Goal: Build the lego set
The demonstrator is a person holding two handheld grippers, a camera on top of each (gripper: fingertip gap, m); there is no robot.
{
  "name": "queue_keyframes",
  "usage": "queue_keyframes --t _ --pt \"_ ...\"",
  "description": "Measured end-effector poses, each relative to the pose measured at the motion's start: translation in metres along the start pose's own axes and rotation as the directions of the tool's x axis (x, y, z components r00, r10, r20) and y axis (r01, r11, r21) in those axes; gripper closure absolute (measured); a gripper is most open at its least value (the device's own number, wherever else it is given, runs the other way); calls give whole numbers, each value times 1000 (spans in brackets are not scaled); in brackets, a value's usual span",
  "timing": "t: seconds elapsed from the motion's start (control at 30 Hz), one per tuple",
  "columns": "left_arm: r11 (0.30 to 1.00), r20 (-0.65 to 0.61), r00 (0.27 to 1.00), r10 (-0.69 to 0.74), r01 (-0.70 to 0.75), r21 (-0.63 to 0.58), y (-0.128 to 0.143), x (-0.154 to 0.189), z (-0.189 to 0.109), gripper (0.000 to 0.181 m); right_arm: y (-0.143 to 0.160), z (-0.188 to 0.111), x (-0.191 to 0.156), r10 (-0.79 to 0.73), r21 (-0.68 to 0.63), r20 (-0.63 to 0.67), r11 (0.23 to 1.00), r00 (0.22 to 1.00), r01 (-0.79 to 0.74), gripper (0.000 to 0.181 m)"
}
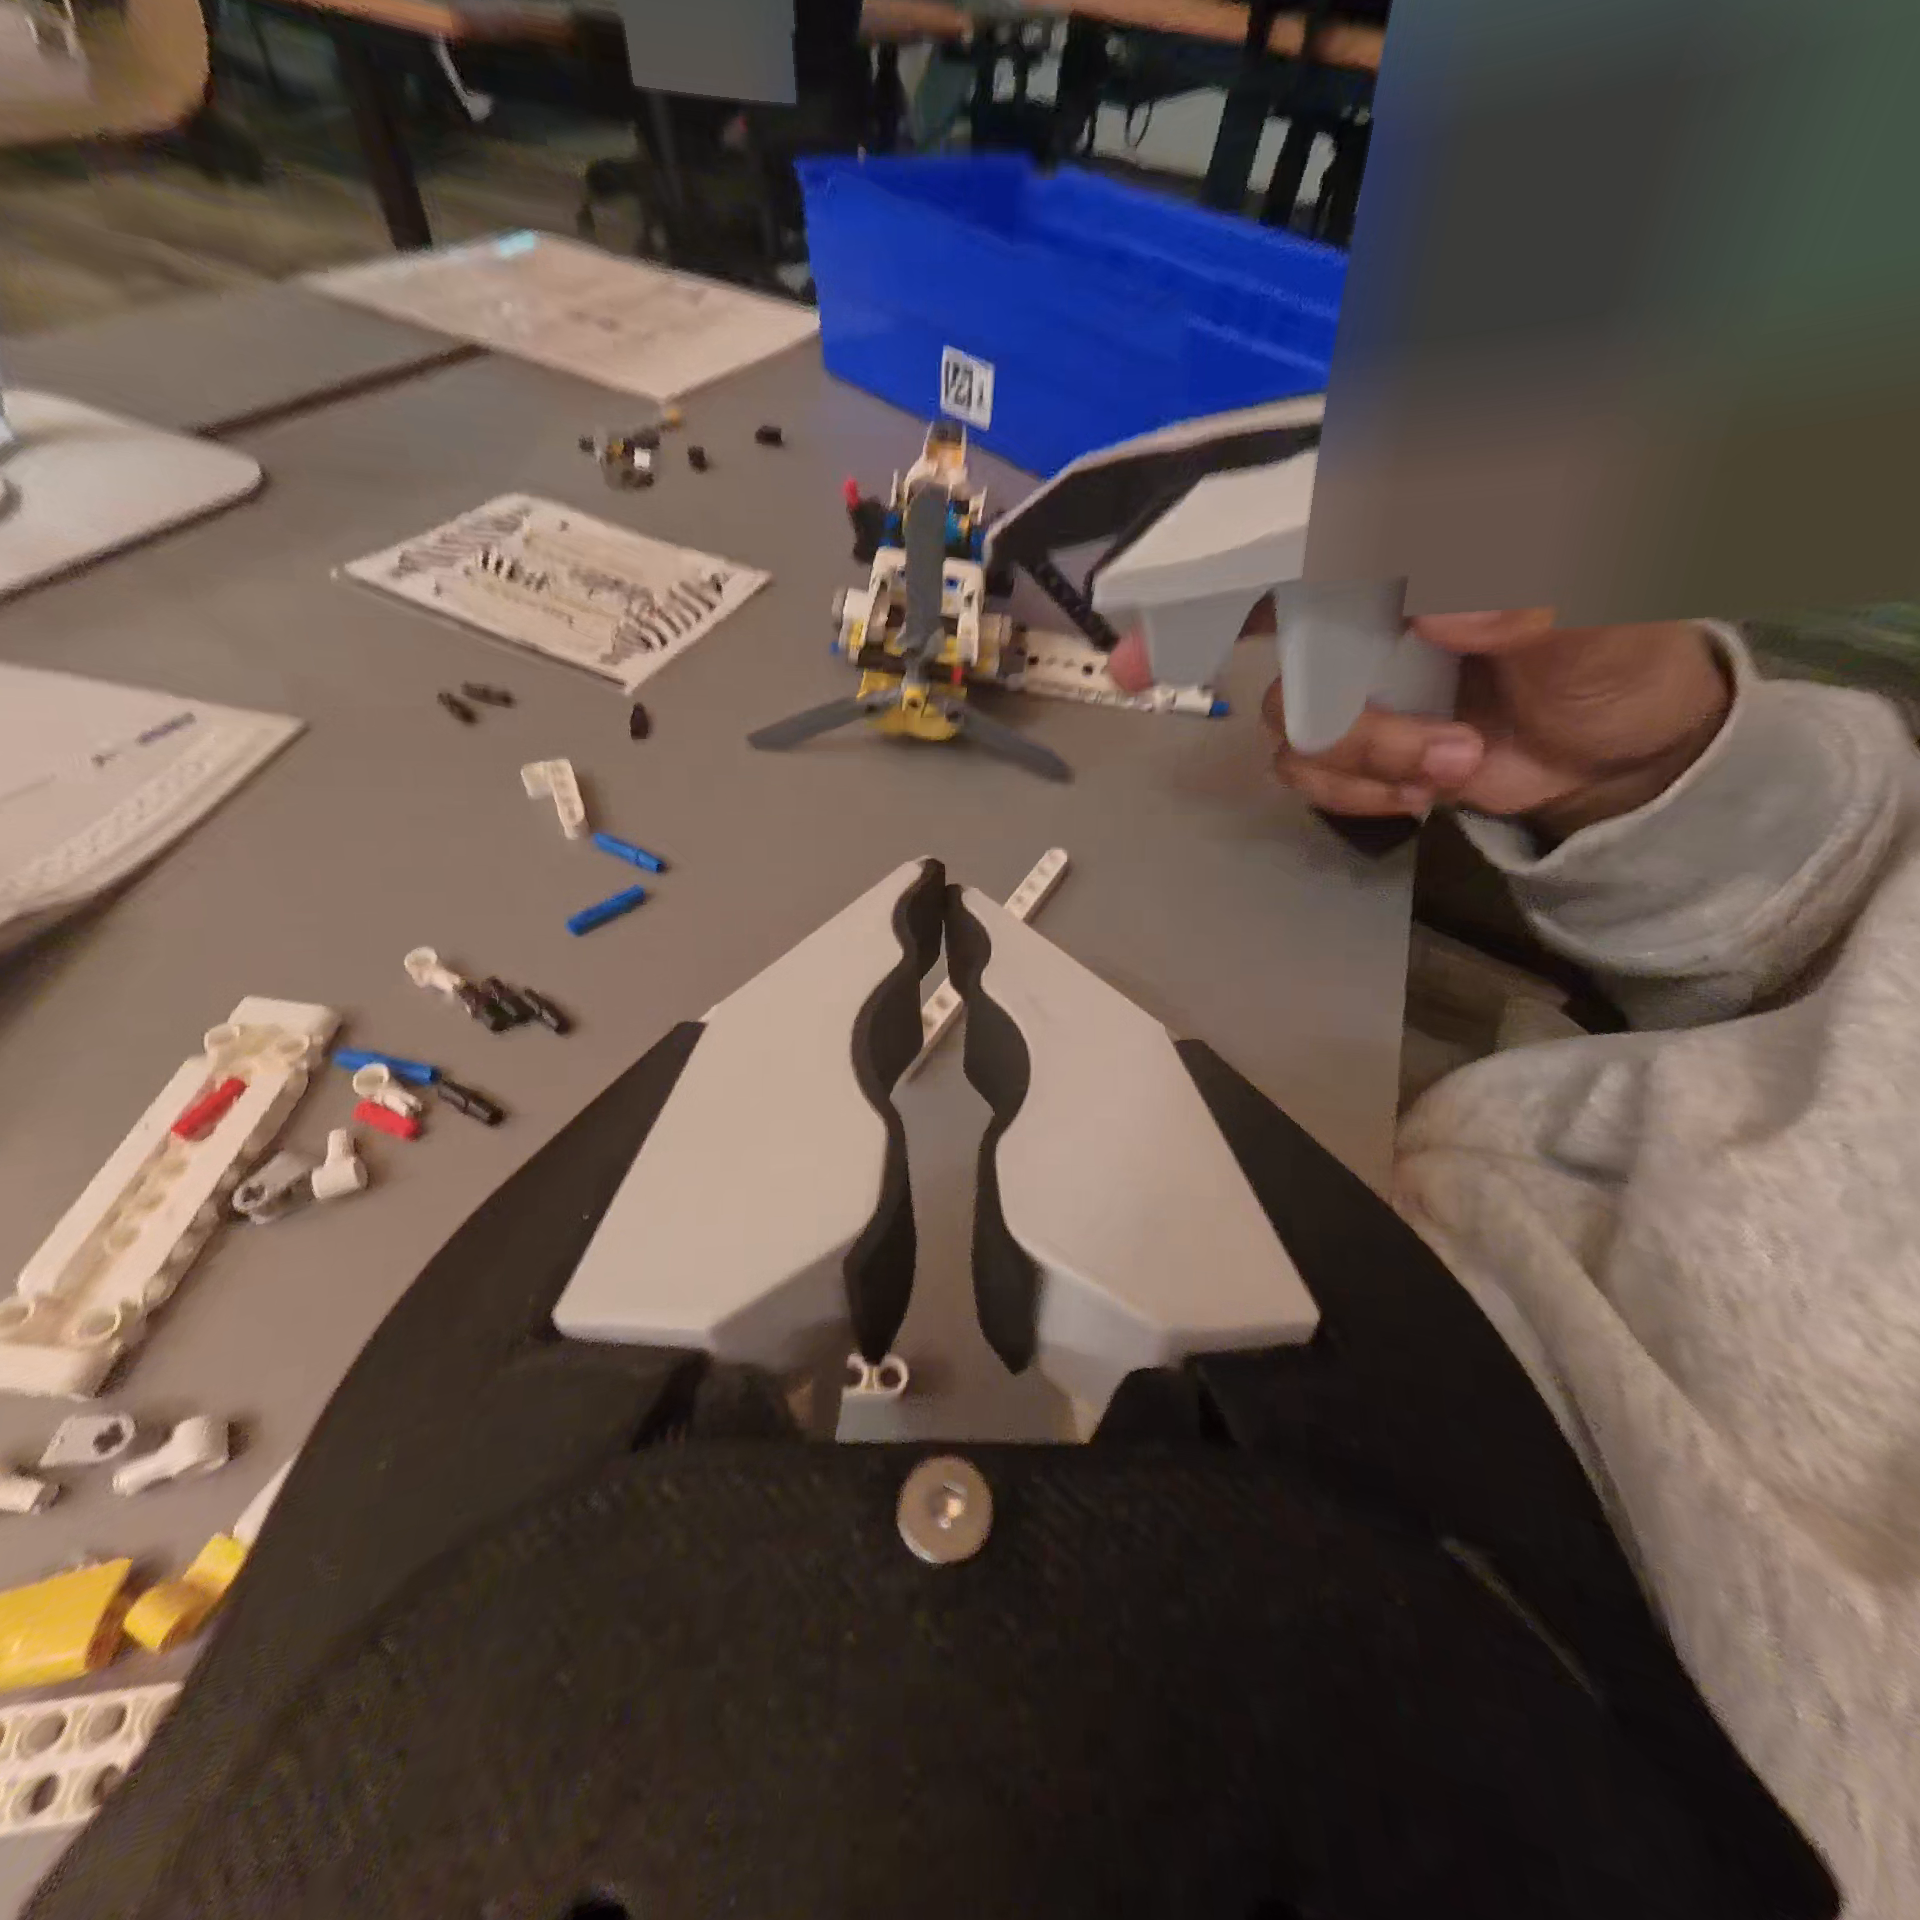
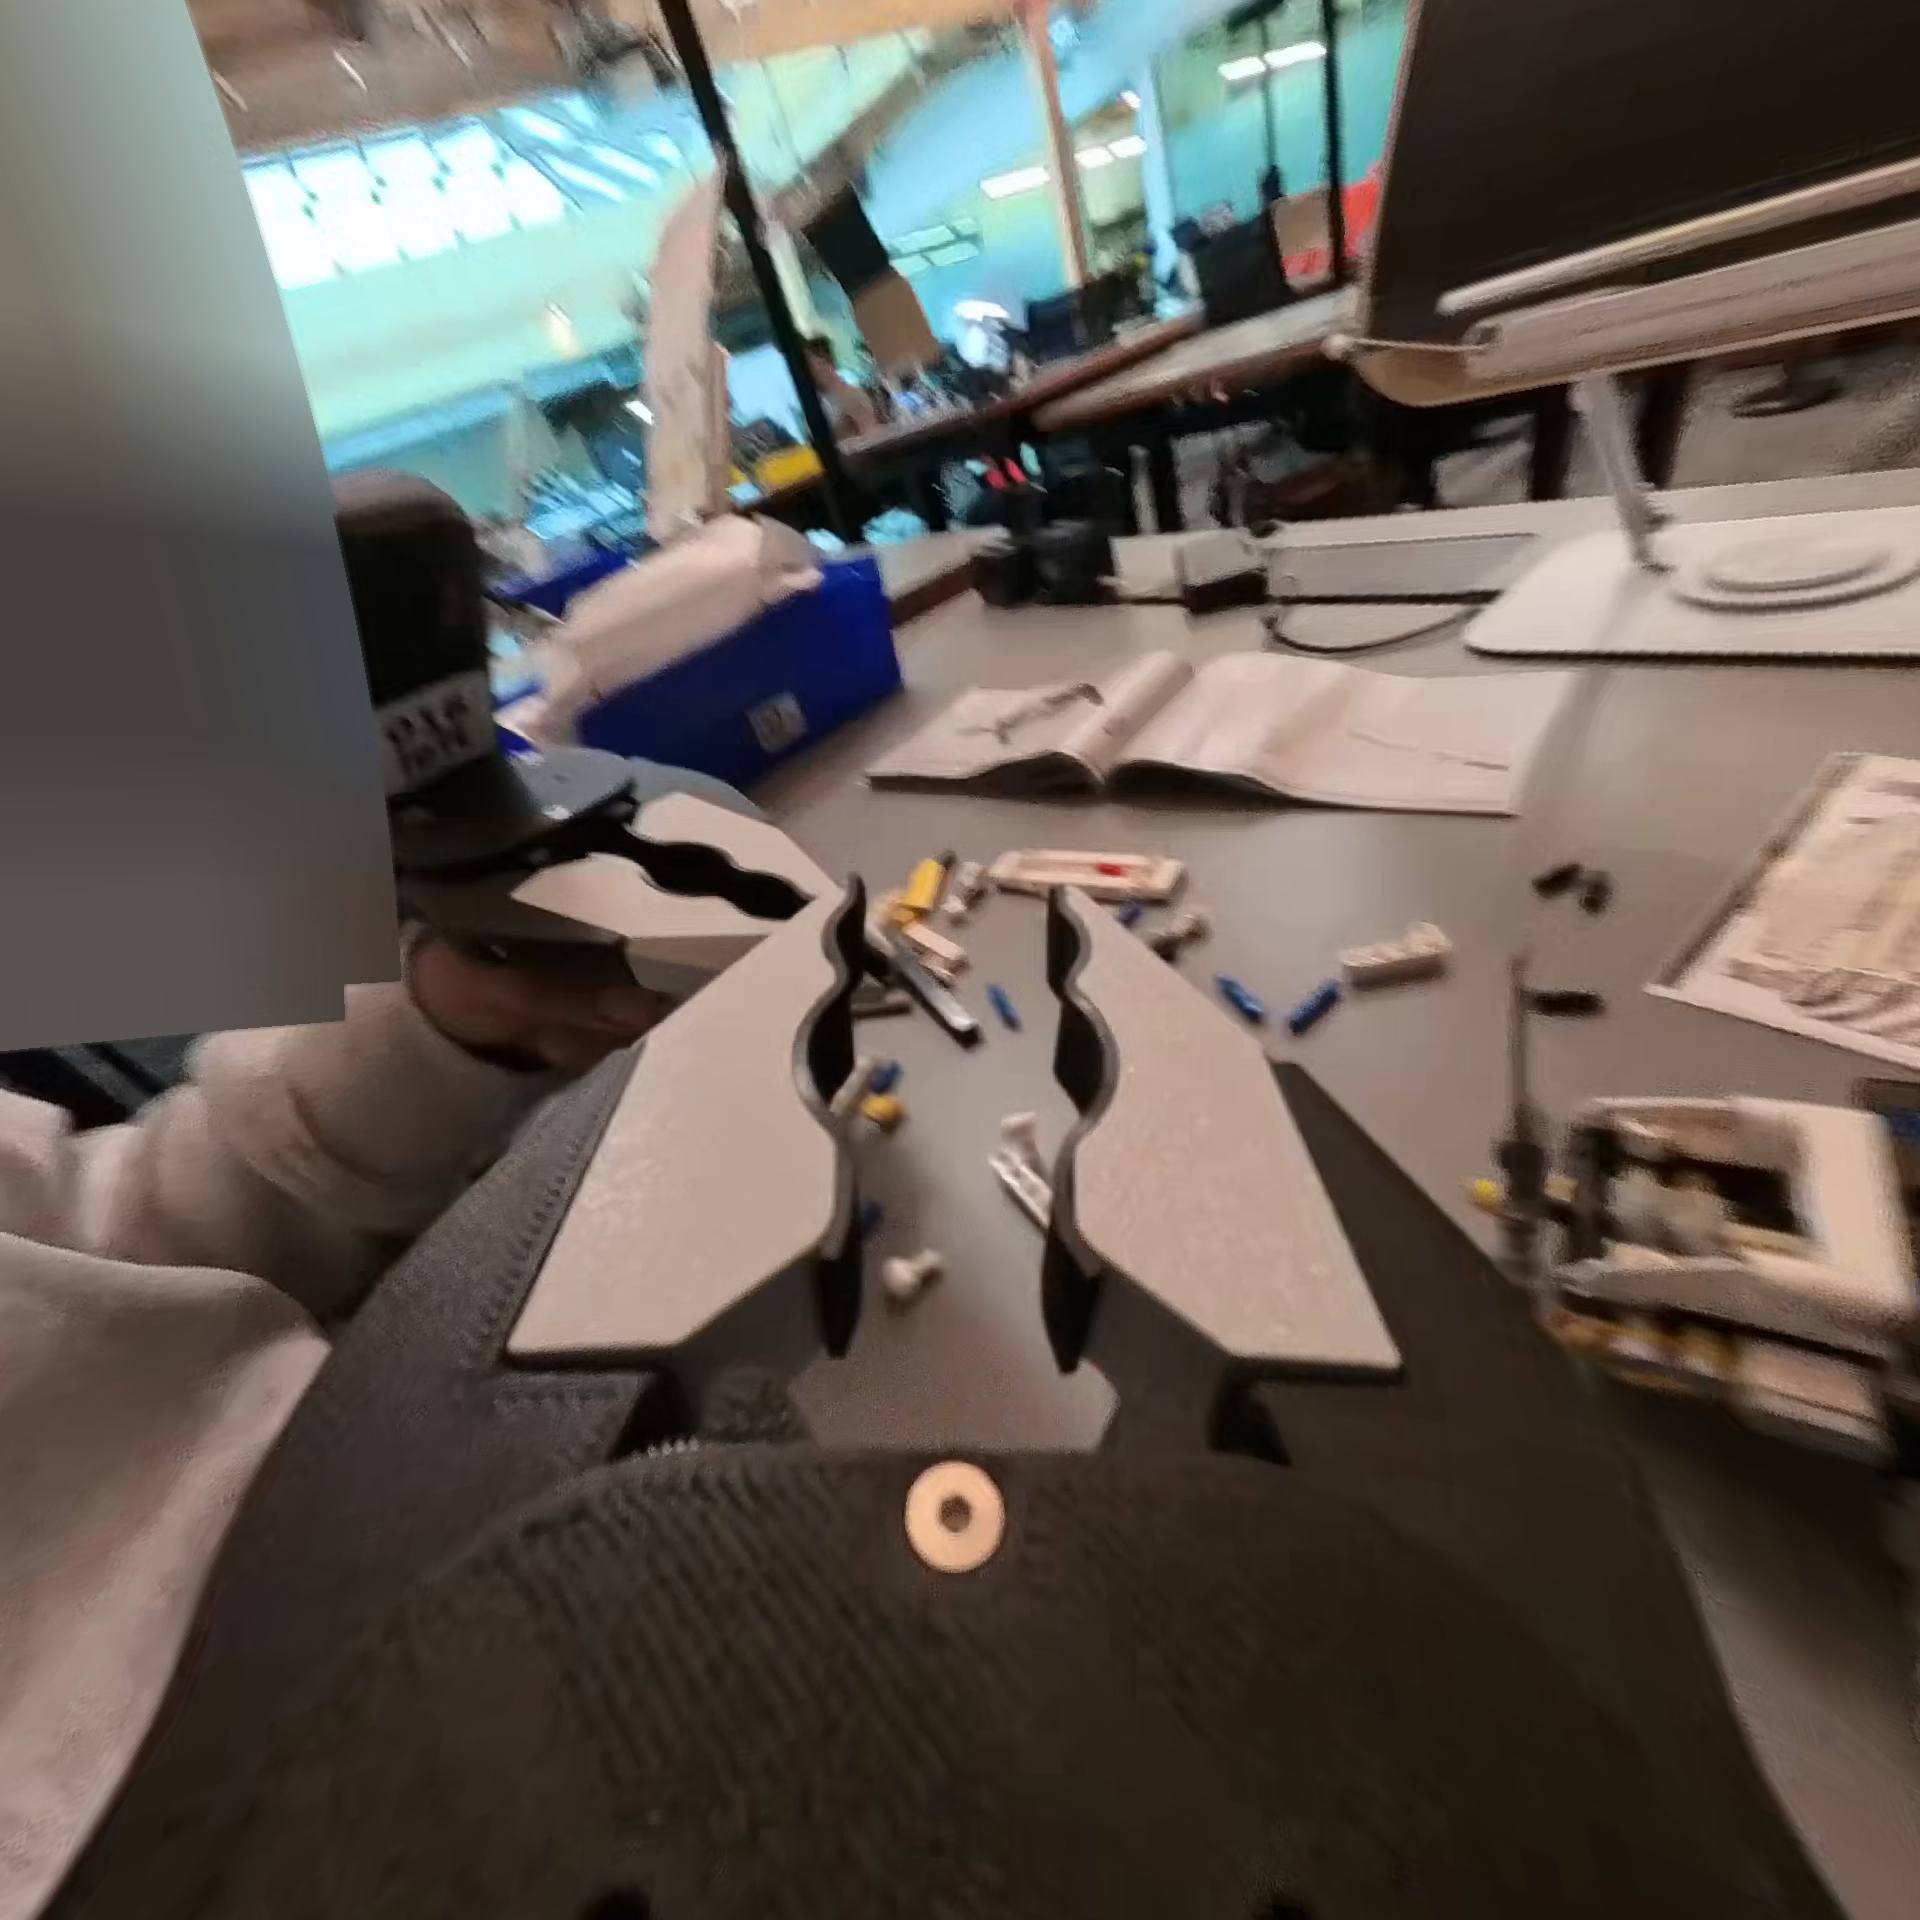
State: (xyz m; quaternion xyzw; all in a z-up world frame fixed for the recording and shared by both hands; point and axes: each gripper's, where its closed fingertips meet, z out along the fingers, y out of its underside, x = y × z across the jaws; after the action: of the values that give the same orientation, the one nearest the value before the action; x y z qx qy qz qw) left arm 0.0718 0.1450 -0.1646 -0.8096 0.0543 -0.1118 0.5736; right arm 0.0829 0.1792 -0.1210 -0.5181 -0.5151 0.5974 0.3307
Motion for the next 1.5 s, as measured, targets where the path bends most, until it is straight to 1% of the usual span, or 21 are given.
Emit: queue_keyframes --t 0.07,0.13,0.27,0.3,0.37,0.47,0.53,0.6,0.67,0.73,0.8,0.87,0.93,1.03,1.13,1.2,1.23,1.27,1.37,1.43,1.5 --pt "999 26 1000 -3 4 -44 7 -5 1 181 -4 -10 14 -80 22 -94 996 992 83 151" --pt "995 70 997 29 -22 -92 14 -10 2 181 -10 -19 20 -107 59 -133 992 985 116 156" --pt "963 155 979 136 -94 -252 35 -24 -5 181 -10 -24 17 -92 89 -112 991 989 102 159" --pt "957 185 971 151 -97 -272 36 -30 -11 181 -9 -24 16 -97 86 -111 991 989 106 159" --pt "956 224 965 132 -65 -286 38 -38 -25 181 -5 -25 14 -123 74 -119 988 985 132 160" --pt "959 216 974 70 -6 -283 46 -31 -43 179 -1 -27 12 -177 66 -143 980 974 188 161" --pt "957 205 976 71 -9 -291 54 -20 -48 178 4 -25 9 -205 51 -145 975 968 214 162" --pt "948 172 982 79 -20 -317 64 -4 -46 175 15 -20 4 -228 -7 -117 973 967 229 162" --pt "942 164 982 98 -38 -334 71 4 -43 174 35 -12 -6 -232 -111 -38 968 972 227 157" --pt "949 157 983 93 -40 -313 69 9 -37 175 58 -5 -21 -244 -223 64 941 968 253 155" --pt "962 136 989 56 -17 -274 64 12 -30 175 76 0 -29 -302 -297 118 898 946 324 157" --pt "968 116 993 26 4 -250 61 13 -24 174 91 3 -30 -388 -350 135 842 912 410 163" --pt "971 72 997 26 -8 -239 60 19 -20 168 102 6 -30 -435 -404 146 794 889 454 165" --pt "972 48 998 35 -23 -235 62 23 -17 167 113 8 -29 -411 -471 146 771 900 429 163" --pt "979 54 999 3 8 -203 58 21 -18 167 124 10 -25 -385 -534 142 746 912 398 158" --pt "986 49 998 -30 37 -160 52 20 -19 168 131 11 -22 -402 -575 134 713 906 402 160" --pt "988 42 998 -46 52 -146 50 20 -20 168 133 13 -23 -411 -581 139 703 901 411 164" --pt "988 38 998 -56 61 -139 48 20 -20 168 133 14 -23 -423 -580 139 698 895 420 172" --pt "988 59 997 -58 66 -138 49 16 -20 166 133 17 -24 -428 -573 146 698 892 428 173" --pt "989 41 997 -68 72 -128 48 17 -21 162 123 17 -28 -402 -521 154 743 903 420 173" --pt "994 -24 997 -72 69 -88 42 27 -22 154 102 16 -47 -333 -383 231 833 914 401 173"
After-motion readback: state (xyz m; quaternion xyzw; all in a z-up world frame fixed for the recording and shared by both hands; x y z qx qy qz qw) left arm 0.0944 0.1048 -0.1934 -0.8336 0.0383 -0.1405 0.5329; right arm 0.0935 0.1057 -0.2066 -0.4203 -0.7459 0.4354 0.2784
